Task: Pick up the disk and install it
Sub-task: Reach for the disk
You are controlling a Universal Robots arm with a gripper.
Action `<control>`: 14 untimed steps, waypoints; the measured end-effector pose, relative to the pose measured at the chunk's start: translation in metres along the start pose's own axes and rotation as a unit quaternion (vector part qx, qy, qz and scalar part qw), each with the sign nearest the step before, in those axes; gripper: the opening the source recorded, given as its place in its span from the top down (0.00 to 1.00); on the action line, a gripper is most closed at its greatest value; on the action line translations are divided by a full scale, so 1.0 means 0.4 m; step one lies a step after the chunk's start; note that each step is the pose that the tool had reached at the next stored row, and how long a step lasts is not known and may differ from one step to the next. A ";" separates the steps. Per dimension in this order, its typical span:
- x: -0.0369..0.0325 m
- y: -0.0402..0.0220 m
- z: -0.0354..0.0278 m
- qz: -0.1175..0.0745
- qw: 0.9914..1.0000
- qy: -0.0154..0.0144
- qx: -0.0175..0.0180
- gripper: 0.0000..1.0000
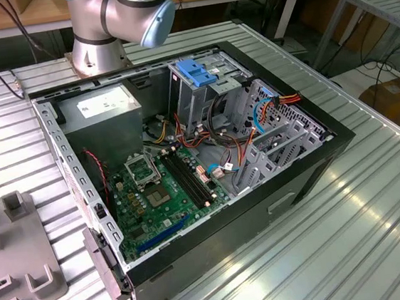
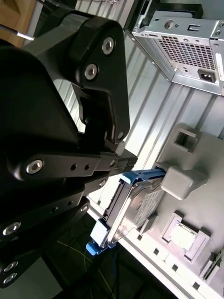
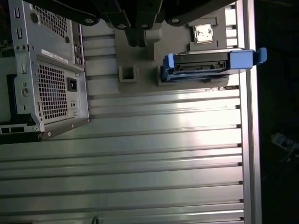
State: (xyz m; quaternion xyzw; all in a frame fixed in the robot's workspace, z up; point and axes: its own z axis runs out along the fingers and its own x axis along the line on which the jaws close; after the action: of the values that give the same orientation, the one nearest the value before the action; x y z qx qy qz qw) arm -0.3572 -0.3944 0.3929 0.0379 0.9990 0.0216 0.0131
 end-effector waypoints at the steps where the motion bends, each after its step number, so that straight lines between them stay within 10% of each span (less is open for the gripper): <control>1: 0.006 0.003 0.000 0.000 1.000 0.000 0.000 0.90; 10: 0.018 0.010 0.000 0.000 1.000 0.000 0.001 0.90; 14: 0.018 0.011 0.000 0.000 1.000 -0.001 0.017 0.90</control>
State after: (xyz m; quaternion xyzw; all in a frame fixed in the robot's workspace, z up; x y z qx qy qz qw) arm -0.3641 -0.3893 0.3927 0.0378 0.9992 0.0049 0.0137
